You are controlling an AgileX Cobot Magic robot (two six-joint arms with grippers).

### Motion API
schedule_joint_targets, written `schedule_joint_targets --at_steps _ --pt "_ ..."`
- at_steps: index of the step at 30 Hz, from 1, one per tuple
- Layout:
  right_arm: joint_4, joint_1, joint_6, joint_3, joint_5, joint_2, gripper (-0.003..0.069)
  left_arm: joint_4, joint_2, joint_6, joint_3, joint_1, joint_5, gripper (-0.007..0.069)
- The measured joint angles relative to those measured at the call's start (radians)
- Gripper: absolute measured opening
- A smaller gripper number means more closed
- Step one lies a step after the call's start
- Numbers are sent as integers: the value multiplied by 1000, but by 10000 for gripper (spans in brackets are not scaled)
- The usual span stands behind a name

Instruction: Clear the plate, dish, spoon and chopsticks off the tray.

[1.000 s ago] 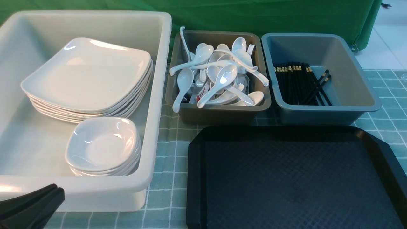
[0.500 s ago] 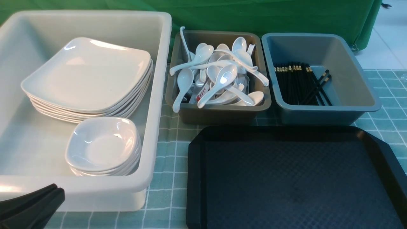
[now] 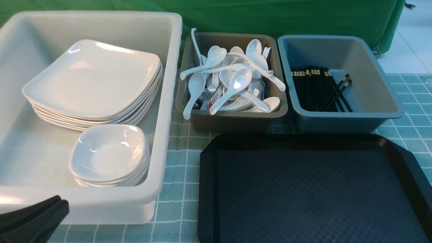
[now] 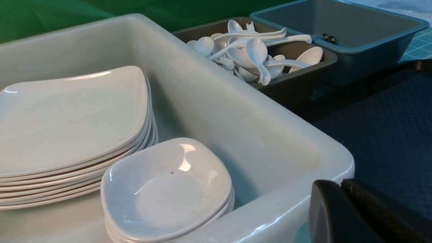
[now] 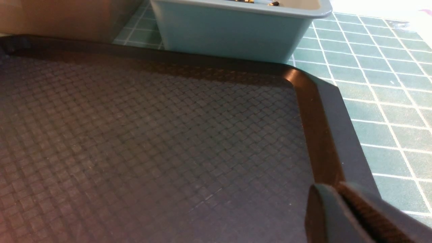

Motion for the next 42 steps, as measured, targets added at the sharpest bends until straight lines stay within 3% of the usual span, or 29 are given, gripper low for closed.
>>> schedule_joint_targets --at_steps 14,17,19,20,23,26,32,42 --pt "0 0 0 0 0 0 120 0 0 -2 0 0 -19 17" --pt "0 0 0 0 0 0 131 50 0 -94 0 5 -57 17" --pt "0 0 0 0 0 0 138 139 0 -220 5 27 -82 17" --pt "0 0 0 0 0 0 144 237 -7 -356 16 63 -109 17" --pt "0 0 0 0 0 0 154 328 -33 -464 59 156 -139 17" --pt "0 0 0 0 0 0 165 341 -97 -480 143 275 -142 17" --pt "0 0 0 0 -1 -1 178 312 -195 -524 242 401 -94 17" --pt "0 0 0 0 -2 -2 193 321 -199 -532 244 418 -60 17"
